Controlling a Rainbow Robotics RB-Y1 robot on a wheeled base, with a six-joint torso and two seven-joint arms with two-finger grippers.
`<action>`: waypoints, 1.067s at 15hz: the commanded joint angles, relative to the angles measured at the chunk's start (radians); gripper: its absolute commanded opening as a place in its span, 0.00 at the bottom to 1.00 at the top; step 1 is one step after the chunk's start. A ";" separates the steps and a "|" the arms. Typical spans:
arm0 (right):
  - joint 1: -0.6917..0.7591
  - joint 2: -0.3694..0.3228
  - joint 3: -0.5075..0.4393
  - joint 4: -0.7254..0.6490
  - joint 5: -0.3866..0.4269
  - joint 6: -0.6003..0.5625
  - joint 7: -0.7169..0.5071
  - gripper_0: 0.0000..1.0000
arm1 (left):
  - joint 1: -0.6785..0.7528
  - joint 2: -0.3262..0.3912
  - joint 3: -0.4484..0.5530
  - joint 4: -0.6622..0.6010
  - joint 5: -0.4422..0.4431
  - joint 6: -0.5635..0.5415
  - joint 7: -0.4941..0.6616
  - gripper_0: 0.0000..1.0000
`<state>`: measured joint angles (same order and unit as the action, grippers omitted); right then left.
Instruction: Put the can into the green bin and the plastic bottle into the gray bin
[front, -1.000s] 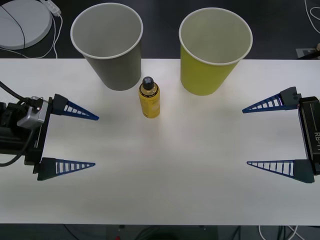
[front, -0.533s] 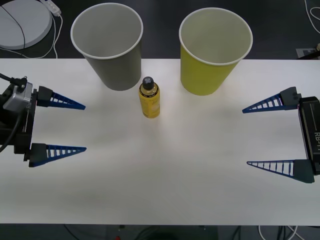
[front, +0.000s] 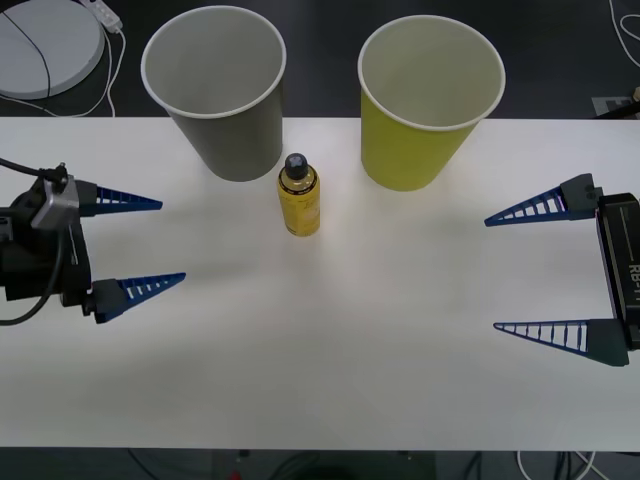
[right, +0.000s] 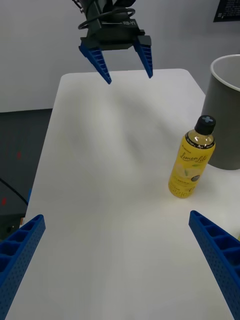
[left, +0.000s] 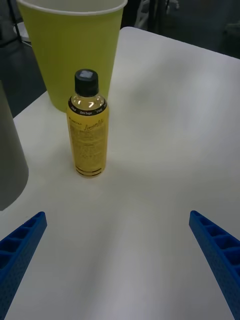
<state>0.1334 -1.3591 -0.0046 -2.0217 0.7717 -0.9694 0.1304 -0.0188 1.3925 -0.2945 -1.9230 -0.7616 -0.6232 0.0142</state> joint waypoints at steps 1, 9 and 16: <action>0.000 0.000 0.000 0.000 0.000 0.000 0.000 1.00 | 0.019 -0.033 0.000 -0.011 -0.070 0.085 -0.022 1.00; 0.000 0.000 0.000 0.000 0.000 0.000 0.000 1.00 | 0.056 -0.164 0.000 -0.008 -0.202 0.178 -0.022 1.00; 0.000 0.000 0.000 0.000 0.000 0.000 0.000 1.00 | 0.059 -0.283 -0.002 0.013 -0.278 0.207 -0.011 1.00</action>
<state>0.1334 -1.3591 -0.0046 -2.0217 0.7717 -0.9694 0.1304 0.0404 1.1208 -0.2949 -1.9119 -1.0314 -0.4173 0.0011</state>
